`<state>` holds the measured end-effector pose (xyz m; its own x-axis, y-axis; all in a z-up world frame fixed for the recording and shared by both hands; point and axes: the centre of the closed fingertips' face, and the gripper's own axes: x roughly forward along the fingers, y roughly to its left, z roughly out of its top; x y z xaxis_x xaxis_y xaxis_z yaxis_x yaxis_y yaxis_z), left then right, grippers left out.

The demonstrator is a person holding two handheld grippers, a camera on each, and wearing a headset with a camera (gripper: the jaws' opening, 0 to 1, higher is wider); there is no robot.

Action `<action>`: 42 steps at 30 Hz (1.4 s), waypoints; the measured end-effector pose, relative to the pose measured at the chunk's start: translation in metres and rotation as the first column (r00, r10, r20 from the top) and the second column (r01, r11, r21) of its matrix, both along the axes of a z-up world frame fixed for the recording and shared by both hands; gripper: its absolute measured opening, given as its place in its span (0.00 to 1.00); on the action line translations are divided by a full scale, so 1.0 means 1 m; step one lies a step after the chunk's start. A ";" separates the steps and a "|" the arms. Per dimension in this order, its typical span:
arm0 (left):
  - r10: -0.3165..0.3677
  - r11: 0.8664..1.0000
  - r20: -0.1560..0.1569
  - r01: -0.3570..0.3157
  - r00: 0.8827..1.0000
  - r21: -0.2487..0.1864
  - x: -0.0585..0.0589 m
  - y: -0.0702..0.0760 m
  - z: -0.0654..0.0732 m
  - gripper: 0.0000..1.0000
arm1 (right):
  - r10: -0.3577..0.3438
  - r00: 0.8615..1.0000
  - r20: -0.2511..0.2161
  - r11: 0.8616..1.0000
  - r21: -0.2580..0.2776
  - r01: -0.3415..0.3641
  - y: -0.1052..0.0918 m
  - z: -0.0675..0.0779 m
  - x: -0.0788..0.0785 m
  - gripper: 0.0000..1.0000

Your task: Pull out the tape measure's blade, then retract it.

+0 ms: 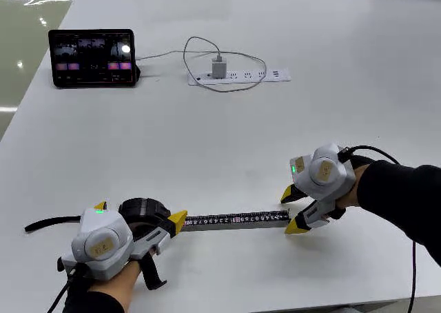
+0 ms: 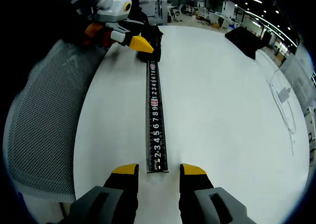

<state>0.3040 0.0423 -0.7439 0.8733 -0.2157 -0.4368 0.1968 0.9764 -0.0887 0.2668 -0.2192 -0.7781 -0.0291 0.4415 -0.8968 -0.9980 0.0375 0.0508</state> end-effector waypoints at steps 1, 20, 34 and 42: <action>0.000 1.000 -0.001 0.000 1.000 0.000 0.000 0.000 0.000 0.97 | 0.000 1.000 -0.002 1.000 0.000 0.000 0.000 -0.001 0.000 0.28; 0.006 1.000 0.007 -0.006 1.000 0.006 0.000 0.001 0.003 0.97 | 0.040 0.999 0.036 0.998 -0.045 -0.039 0.002 -0.004 -0.002 0.12; 0.004 1.000 -0.021 -0.004 1.000 0.011 -0.001 0.000 0.000 0.79 | 0.024 0.999 0.028 0.989 -0.147 -0.019 0.003 -0.006 0.000 0.11; 0.000 0.999 -0.041 0.002 0.999 0.039 -0.003 -0.001 -0.002 0.67 | -0.015 1.000 0.024 0.988 -0.151 0.019 0.002 -0.006 0.000 0.11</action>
<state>0.3009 0.0410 -0.7461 0.8542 -0.1988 -0.4805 0.1949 0.9791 -0.0586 0.2668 -0.2172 -0.7837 -0.0014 0.3012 -0.9536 -0.9980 0.0598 0.0204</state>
